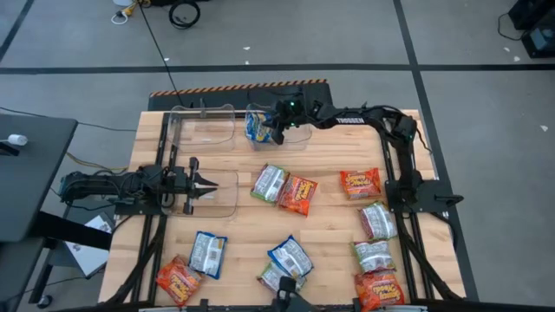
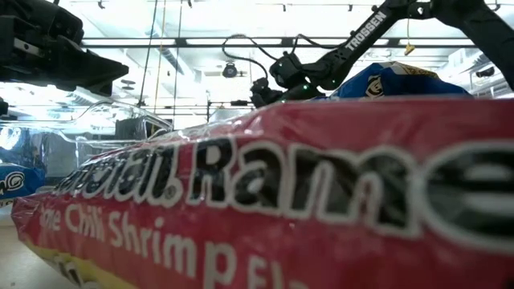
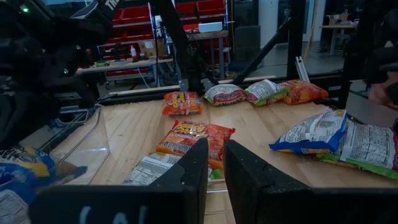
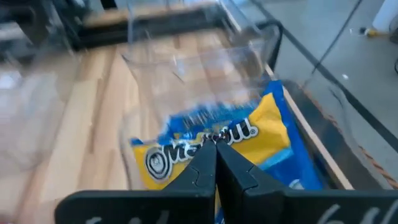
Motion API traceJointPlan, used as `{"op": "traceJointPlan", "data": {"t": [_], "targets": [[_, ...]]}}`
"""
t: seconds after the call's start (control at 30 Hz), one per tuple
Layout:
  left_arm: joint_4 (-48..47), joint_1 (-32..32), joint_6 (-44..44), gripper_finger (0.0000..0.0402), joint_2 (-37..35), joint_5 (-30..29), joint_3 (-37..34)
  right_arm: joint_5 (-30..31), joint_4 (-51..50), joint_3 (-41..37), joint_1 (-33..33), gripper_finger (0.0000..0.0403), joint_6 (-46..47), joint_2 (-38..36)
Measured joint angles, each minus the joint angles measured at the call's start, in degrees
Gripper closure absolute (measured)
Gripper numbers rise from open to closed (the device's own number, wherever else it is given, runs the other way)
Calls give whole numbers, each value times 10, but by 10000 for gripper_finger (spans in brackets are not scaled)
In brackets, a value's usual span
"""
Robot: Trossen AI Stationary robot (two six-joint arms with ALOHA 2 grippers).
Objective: Sort Maruchan noodles
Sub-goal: Put the blue noodle pack into the right transparent bin
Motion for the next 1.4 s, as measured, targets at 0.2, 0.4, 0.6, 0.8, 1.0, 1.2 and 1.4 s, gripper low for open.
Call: {"op": "traceJointPlan", "data": {"t": [0.2, 0.4, 0.6, 0.8, 1.0, 1.2, 1.4], "targets": [[0, 0, 0, 344, 0, 0, 0, -1, 93, 0, 12, 396, 47, 0], [0, 0, 0, 344, 0, 0, 0, 23, 104, 3, 15, 395, 69, 27], [0, 0, 0, 344, 0, 1, 0, 40, 91, 4, 23, 383, 90, 44], [-1, 0, 0, 344, 0, 2, 0, 76, 69, 4, 25, 349, 108, 43], [-1, 0, 0, 344, 0, 2, 0, 75, 59, 4, 25, 290, 96, 37], [-1, 0, 0, 344, 0, 2, 0, 89, -106, 37, 25, 253, 52, -19], [-1, 0, 0, 344, 0, 2, 0, 173, -364, 142, 23, 238, -71, 10]]}}
